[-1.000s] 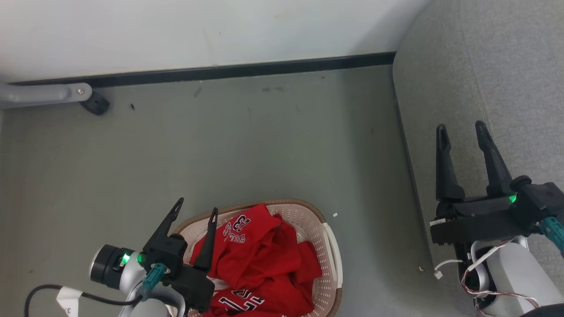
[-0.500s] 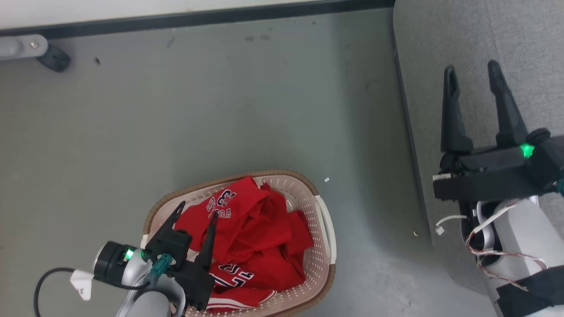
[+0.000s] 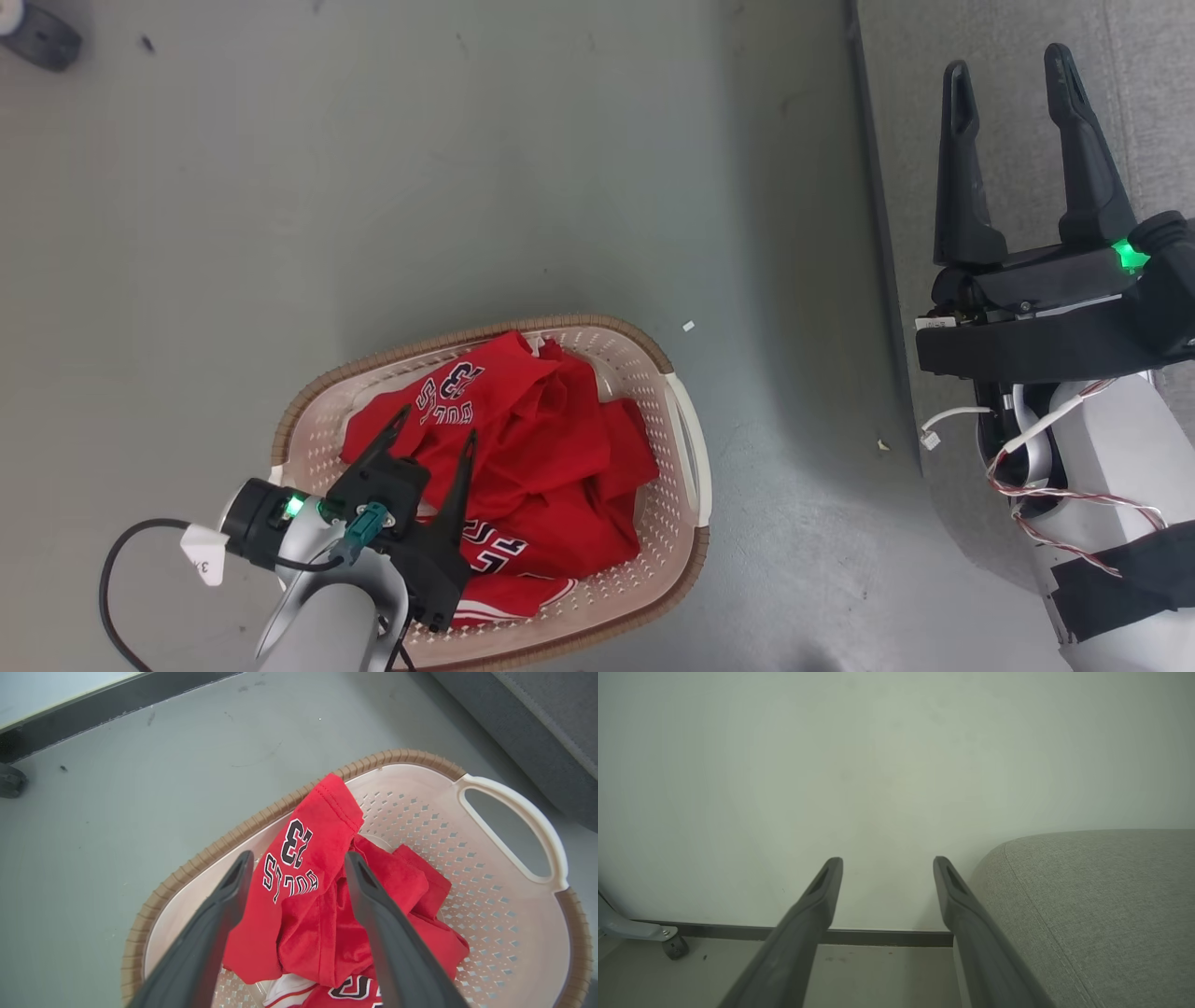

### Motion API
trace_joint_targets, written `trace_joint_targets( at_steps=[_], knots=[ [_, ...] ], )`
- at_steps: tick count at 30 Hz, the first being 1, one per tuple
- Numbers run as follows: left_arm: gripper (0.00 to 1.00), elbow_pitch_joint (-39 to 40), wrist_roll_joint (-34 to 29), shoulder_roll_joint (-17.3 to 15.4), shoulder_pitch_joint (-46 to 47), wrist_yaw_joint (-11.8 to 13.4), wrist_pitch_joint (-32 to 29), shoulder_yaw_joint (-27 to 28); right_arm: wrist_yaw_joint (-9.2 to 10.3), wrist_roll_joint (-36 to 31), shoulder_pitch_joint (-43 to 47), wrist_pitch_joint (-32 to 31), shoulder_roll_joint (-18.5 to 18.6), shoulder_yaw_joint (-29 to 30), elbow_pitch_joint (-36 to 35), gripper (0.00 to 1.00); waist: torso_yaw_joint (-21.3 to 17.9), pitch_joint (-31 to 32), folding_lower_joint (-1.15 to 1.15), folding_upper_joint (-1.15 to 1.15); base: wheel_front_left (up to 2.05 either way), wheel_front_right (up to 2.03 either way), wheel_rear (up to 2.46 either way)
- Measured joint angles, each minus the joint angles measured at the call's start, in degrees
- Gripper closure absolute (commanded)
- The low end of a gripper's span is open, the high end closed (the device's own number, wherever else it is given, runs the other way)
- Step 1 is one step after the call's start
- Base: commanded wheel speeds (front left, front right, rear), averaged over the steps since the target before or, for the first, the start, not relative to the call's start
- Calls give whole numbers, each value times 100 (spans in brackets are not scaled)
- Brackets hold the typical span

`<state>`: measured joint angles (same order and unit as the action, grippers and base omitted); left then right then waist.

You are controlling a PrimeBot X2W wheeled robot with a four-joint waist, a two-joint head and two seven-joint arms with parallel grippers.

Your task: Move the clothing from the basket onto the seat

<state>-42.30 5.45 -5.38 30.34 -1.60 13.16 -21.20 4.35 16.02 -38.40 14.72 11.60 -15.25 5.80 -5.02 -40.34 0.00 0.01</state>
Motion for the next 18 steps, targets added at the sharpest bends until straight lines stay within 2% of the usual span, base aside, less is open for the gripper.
trace_joint_targets(
  at_steps=[18],
  knots=[
    [0, -910, -87, -3, 600, -92, 12, -73, -31, -54, -52, 0, 0, 34, -40, 0, -100, -338, -1, -1, 0, 0, 0]
  ],
)
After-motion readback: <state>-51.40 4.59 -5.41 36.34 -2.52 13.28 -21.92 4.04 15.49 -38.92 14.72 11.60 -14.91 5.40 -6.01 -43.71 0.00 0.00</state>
